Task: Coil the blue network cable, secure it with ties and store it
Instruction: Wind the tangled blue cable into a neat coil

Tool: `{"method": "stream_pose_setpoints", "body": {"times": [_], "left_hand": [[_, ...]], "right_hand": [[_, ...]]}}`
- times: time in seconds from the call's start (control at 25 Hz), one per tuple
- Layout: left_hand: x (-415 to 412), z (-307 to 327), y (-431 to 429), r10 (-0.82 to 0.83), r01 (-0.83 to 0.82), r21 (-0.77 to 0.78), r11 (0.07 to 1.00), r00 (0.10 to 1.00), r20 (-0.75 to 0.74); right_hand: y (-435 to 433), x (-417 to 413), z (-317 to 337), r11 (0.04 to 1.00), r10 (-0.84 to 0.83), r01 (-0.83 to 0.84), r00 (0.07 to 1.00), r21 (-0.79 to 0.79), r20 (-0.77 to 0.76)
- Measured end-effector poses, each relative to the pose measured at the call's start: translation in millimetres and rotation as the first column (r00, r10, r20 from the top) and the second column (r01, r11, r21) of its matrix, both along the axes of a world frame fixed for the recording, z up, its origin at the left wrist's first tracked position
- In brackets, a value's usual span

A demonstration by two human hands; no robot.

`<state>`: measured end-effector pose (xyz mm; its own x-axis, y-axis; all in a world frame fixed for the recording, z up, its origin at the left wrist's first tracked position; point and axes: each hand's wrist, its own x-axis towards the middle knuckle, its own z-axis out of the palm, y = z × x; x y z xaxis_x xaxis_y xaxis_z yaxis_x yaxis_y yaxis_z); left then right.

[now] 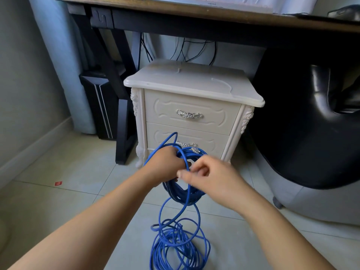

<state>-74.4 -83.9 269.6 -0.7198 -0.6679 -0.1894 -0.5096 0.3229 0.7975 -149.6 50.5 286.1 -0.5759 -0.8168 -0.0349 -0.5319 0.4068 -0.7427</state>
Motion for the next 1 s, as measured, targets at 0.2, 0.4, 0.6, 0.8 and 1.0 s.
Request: {"method": "stream_pose_setpoints", "body": {"times": [0.2, 0.4, 0.6, 0.8, 1.0], "left_hand": [[7, 3, -2, -0.157, 0.17, -0.148, 0.974, 0.983, 0.096], [29, 10, -34, -0.118, 0.118, -0.007, 0.993, 0.981, -0.151], [37, 14, -43, -0.09, 0.143, 0.156, 0.977, 0.949, -0.302], [21, 19, -20, -0.084, 0.217, 0.251, 0.943, 0.888, -0.453], [19, 8, -22, 0.032, 0.317, 0.601, 0.734, 0.867, -0.497]], "right_hand": [[-8, -5, -8, 0.989, 0.019, 0.023, 0.961, -0.149, 0.275], [4, -61, -22, 0.955, -0.266, 0.256, 0.963, 0.153, 0.051], [0, -38, -3, 0.974, -0.125, 0.163, 0.966, -0.159, 0.224], [-22, -13, -10, 0.937, 0.074, 0.159, 0.78, -0.311, 0.622], [-27, -34, -5, 0.753, 0.041, 0.525, 0.563, -0.396, 0.825]]}}
